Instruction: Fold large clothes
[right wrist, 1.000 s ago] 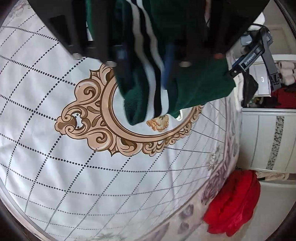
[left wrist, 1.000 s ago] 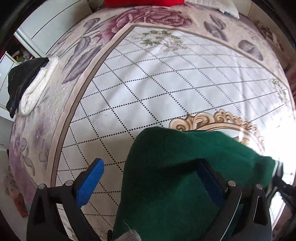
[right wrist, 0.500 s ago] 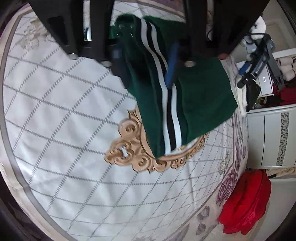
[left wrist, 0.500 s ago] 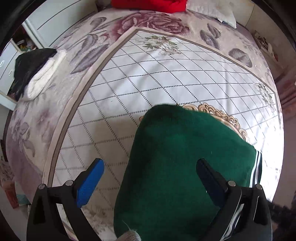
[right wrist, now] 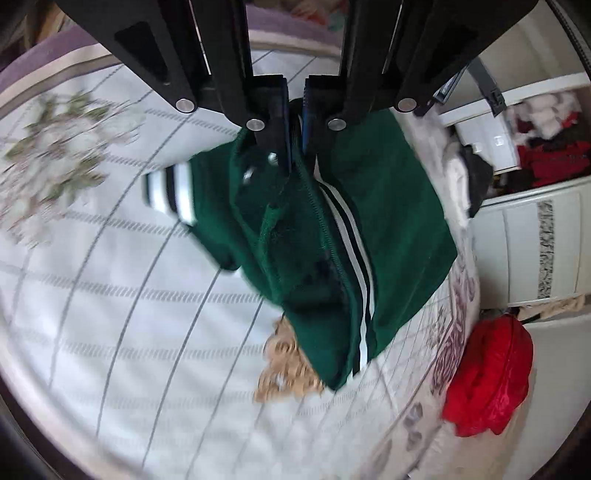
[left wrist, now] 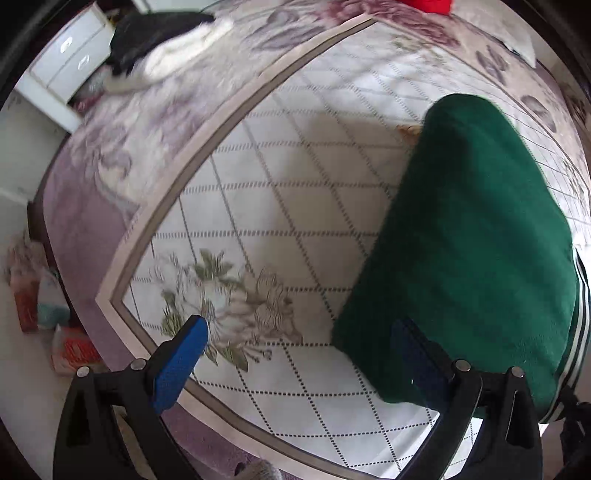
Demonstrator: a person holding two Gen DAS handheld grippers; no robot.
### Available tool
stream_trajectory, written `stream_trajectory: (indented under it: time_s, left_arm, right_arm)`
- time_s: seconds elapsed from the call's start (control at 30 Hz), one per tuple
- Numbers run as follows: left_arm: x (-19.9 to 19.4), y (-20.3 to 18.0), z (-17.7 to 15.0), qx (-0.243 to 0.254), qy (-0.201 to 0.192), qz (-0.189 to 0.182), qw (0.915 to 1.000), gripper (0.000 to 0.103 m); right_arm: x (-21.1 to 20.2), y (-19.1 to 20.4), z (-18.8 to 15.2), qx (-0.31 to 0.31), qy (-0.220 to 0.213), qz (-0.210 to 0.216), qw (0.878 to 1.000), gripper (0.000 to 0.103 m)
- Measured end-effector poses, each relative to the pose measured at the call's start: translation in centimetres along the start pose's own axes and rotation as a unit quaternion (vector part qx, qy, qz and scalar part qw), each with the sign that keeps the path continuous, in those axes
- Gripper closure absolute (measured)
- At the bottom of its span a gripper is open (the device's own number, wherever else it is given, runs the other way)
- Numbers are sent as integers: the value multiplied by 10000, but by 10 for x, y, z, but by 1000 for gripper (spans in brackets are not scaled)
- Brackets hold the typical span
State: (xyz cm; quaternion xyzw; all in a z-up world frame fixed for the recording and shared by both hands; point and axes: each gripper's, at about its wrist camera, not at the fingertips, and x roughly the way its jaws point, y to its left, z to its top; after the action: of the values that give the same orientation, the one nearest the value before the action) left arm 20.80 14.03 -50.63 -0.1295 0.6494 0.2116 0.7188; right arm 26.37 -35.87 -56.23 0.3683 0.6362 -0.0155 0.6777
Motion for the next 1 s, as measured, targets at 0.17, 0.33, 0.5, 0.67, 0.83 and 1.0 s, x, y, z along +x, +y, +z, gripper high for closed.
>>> stream_trajectory:
  time_s: [0.17, 0.33, 0.5, 0.67, 0.83, 1.0]
  left_arm:
    - [12, 8, -5, -206, 162, -138, 9996, 0]
    - [7, 4, -7, -199, 79, -332, 9992, 0]
    - [14, -8, -4, -161, -33, -313, 9994, 0]
    - [46, -23, 6, 111, -7, 22, 9999, 0]
    - [42, -12, 17, -27, 83, -208, 9997, 0]
    - [14, -7, 32, -217, -76, -527, 9983, 0]
  right_arm:
    - [52, -13, 7, 70, 739, -707, 9947, 99]
    - [16, 1, -7, -158, 400, -702, 9966, 82]
    - [36, 6, 2, -322, 617, -761, 9947, 30]
    - [71, -22, -1, 102, 638, -643, 9958, 101]
    - [64, -12, 2, 320, 853, -794, 9927, 98]
    - [20, 50, 11, -800, 386, -1365, 9866, 77]
